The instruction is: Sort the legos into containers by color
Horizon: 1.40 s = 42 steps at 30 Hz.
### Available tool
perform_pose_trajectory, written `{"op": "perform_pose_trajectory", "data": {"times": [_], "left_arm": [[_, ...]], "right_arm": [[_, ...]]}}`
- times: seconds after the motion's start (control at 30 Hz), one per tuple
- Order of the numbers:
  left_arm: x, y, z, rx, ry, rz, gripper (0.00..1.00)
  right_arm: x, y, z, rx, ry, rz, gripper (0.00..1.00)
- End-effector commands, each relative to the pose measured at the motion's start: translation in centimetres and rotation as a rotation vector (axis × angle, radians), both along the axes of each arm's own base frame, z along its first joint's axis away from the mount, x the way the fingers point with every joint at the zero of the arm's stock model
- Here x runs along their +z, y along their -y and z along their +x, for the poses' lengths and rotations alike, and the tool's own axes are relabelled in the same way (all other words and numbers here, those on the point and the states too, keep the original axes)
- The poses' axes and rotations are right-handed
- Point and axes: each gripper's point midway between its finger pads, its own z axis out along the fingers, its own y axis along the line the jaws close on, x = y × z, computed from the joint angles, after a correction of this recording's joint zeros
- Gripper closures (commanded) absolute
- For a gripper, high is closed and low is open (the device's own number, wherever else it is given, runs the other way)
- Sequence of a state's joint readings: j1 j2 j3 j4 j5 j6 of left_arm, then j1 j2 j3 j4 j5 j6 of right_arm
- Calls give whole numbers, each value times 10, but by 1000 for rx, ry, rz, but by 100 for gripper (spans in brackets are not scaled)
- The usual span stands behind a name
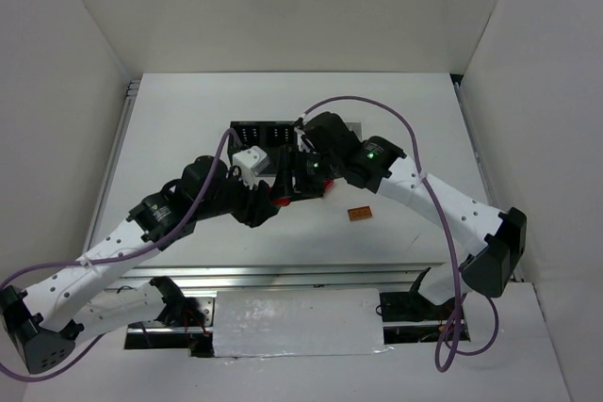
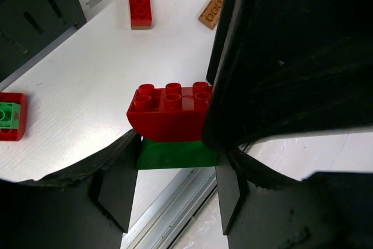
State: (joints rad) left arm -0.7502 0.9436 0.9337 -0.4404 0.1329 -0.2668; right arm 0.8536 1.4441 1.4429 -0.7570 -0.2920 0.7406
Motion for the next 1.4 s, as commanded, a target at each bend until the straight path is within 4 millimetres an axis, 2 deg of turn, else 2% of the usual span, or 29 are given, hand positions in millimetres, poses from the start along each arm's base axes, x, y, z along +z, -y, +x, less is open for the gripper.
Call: {"op": "perform_pose_trajectory", "data": {"times": [0.0,0.07,0.1,0.23,0.27,0.3,0.37,0.57,0.8,0.93,1.1,1.13,1.17,1.2,1.23,1.27,1.3,1.33,1.37], "left_arm": [[31,13,3,-53,84,-69,100],[31,13,2,-53,85,-78,100],[32,12,2,-50,92,-85,100],[36,10,1,-42,105,-101,100],[36,9,0,-39,106,-100,100],[37,8,0,-35,110,-100,100],[35,6,1,-22,110,-92,100],[23,-3,-1,9,94,-74,100],[16,-12,-3,41,87,-57,100],[15,-19,-1,82,97,-52,100],[19,-22,-3,101,92,-72,100],[21,-21,-4,98,85,-80,100],[22,-21,-7,96,75,-84,100],[28,-22,-8,101,73,-97,100],[30,-23,-9,108,69,-103,100],[32,-26,-10,123,68,-103,100],[39,-29,-10,146,71,-119,100],[41,-31,-11,153,64,-122,100],[45,-32,-13,157,62,-130,100]], "right_arm": [[8,-10,-11,39,-6,77,52],[12,-12,-11,43,-5,97,62],[11,-13,-12,47,-11,98,81],[10,-15,-11,46,-26,114,84],[9,-15,-10,44,-30,116,98],[9,-15,-9,41,-30,118,100],[10,-13,-5,24,-18,114,100],[35,-2,15,-33,43,176,100],[47,32,58,-133,124,144,100],[49,35,79,-163,167,108,100],[12,24,136,-223,200,-45,100],[29,17,150,-230,239,-34,100],[-3,12,162,-231,184,-112,100],[-6,13,176,-258,204,-148,100],[7,8,188,-272,239,-133,100],[-16,4,198,-277,212,-185,100],[-7,2,211,-299,248,-189,98],[-11,0,217,-299,248,-202,98],[-35,-2,222,-292,210,-247,96]]}}
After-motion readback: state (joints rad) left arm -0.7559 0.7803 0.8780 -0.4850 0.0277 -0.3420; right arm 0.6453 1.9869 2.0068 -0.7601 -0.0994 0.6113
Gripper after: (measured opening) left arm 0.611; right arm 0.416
